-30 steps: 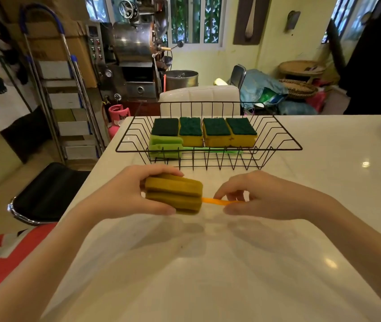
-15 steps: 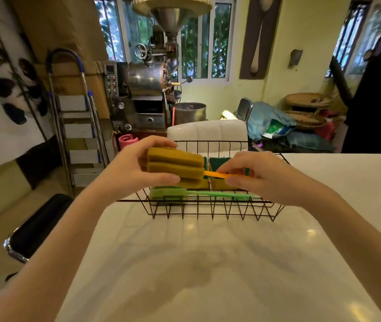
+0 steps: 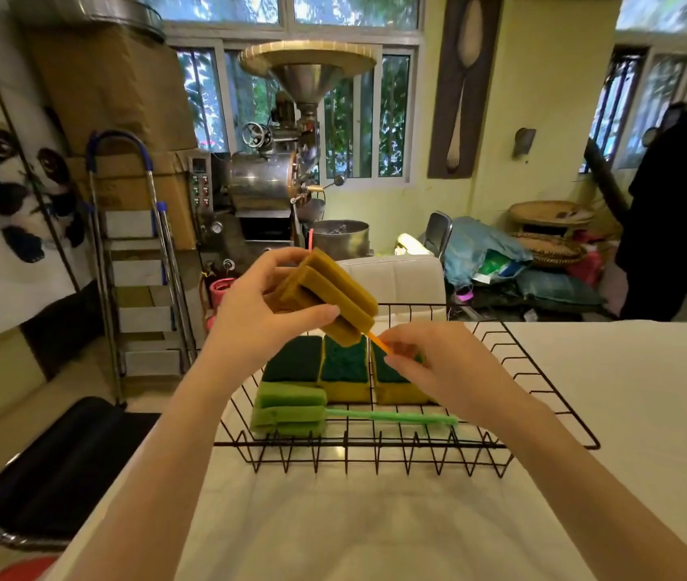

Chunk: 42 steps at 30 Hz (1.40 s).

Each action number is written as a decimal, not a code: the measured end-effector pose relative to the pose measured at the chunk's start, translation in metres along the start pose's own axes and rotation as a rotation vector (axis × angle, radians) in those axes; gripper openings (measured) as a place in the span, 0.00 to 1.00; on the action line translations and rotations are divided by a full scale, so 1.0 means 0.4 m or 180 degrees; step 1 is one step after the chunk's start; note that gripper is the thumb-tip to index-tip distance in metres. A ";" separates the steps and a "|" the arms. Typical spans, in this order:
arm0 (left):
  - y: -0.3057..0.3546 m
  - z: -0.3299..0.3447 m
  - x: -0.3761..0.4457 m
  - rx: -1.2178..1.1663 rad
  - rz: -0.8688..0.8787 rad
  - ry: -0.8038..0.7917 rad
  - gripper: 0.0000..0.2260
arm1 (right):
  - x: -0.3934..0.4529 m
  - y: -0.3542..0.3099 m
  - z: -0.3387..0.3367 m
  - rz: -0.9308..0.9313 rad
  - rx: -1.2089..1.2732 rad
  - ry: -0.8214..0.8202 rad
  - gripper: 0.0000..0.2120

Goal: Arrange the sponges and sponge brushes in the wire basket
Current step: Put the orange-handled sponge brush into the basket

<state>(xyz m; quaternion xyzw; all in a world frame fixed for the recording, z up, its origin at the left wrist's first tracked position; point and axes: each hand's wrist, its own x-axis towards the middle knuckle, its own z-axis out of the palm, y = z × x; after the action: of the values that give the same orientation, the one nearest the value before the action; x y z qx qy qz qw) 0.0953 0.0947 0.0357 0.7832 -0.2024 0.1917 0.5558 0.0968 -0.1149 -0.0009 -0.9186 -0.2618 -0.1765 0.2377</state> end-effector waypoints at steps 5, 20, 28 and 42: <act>-0.010 0.042 0.007 -0.0325 -0.0068 -0.0342 0.41 | 0.007 0.050 0.015 0.0384 0.0921 0.0266 0.07; -0.048 0.095 -0.010 -0.0090 -0.0481 -0.1489 0.10 | -0.002 -0.015 -0.032 0.0993 0.3773 0.1240 0.05; -0.074 0.010 0.008 0.1161 -0.0589 -0.2128 0.09 | -0.059 0.008 -0.156 0.0585 0.1553 -0.1440 0.13; -0.107 0.036 0.000 0.1818 -0.0728 -0.3129 0.07 | -0.042 0.139 -0.085 0.0968 -0.0113 -0.1873 0.19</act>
<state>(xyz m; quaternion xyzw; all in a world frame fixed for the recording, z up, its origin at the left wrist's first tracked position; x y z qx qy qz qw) 0.1191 0.0938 -0.0029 0.9160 -0.2912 -0.2088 0.1804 0.1081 -0.1812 0.0003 -0.9627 -0.1760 0.1293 0.1594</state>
